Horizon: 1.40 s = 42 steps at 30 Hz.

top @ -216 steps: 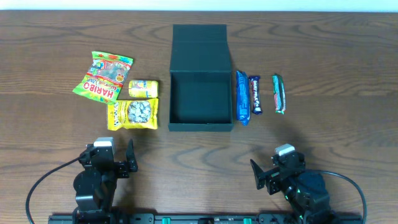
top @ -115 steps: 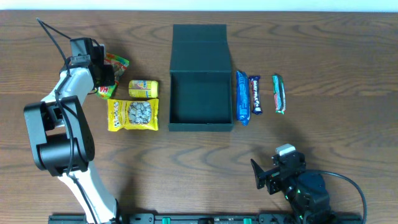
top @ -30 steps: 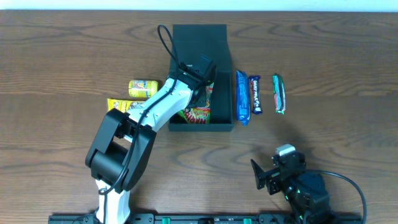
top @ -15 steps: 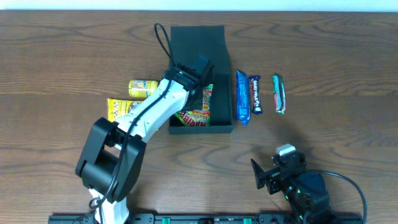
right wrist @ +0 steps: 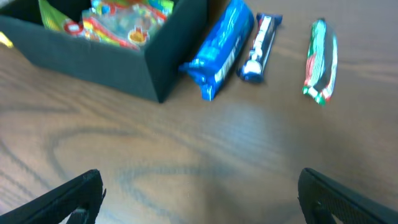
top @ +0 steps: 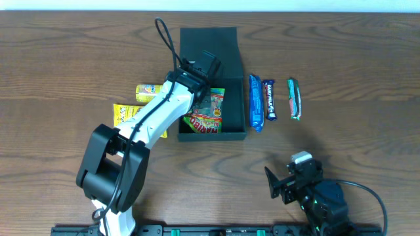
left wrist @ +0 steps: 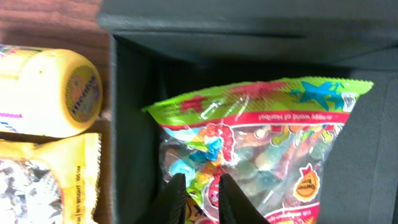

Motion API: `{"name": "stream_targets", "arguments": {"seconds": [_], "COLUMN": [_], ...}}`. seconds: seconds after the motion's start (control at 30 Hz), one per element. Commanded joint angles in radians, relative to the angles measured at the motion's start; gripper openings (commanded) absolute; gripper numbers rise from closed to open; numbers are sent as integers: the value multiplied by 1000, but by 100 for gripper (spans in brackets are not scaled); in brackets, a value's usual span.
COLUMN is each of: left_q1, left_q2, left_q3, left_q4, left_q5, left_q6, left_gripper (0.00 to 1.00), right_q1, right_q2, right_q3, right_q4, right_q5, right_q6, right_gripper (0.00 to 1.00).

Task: Pack container
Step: 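Carry the Haribo bag with the left gripper and drop it into the box, then grasp the blue wrapped bar with the right gripper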

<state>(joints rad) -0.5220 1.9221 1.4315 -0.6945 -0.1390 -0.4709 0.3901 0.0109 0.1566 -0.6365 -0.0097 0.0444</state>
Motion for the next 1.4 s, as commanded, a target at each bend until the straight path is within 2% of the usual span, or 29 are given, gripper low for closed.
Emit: {"name": "stream_targets", "arguments": {"seconds": [0.0, 0.07, 0.13, 0.27, 0.33, 0.37, 0.47, 0.57, 0.77, 0.87, 0.97, 1.1, 1.3, 1.37], "left_q1": [21, 32, 44, 72, 86, 92, 111, 132, 221, 269, 319, 364, 395, 402], "left_q2": [-23, -23, -23, -23, -23, -23, -23, -23, -23, -23, -23, -23, -23, -23], "left_q3": [34, 73, 120, 208, 239, 251, 282, 297, 299, 299, 299, 299, 299, 299], "left_q4": [-5, -20, -35, -27, -23, -24, -39, -58, -100, -130, -184, -240, -278, -277], "left_q5": [-21, -20, -21, -21, -18, -18, -17, -16, 120, 122, 122, 125, 122, 122], "left_q6": [6, 41, 72, 102, 102, 102, 102, 101, 101, 109, 109, 108, 113, 113], "left_gripper": [19, 19, 21, 25, 30, 34, 40, 43, 54, 55, 55, 54, 54, 55], "right_q1": [-9, -10, -10, -11, -12, -12, -24, -51, -143, -181, -211, -214, -214, -211], "right_q2": [-5, -5, -5, -5, -4, 4, 97, 261, 822, 1077, 1282, 1437, 1671, 1721], "right_q3": [-1, -1, -1, -1, -1, -1, 8, 65, 398, 571, 719, 754, 936, 996], "right_q4": [123, 301, 433, 592, 613, 611, 634, 675, 639, 595, 626, 728, 415, 319], "right_q5": [-34, -142, -144, -84, 51, 89, 106, 33, -261, -405, -594, -550, -446, -370], "right_q6": [56, 295, 414, 430, 546, 558, 539, 515, 307, 241, 208, 143, 147, 137], "right_gripper": [99, 99, 99, 99, 99, 99, 99, 99, 99, 99, 99, 99, 99, 94]}}
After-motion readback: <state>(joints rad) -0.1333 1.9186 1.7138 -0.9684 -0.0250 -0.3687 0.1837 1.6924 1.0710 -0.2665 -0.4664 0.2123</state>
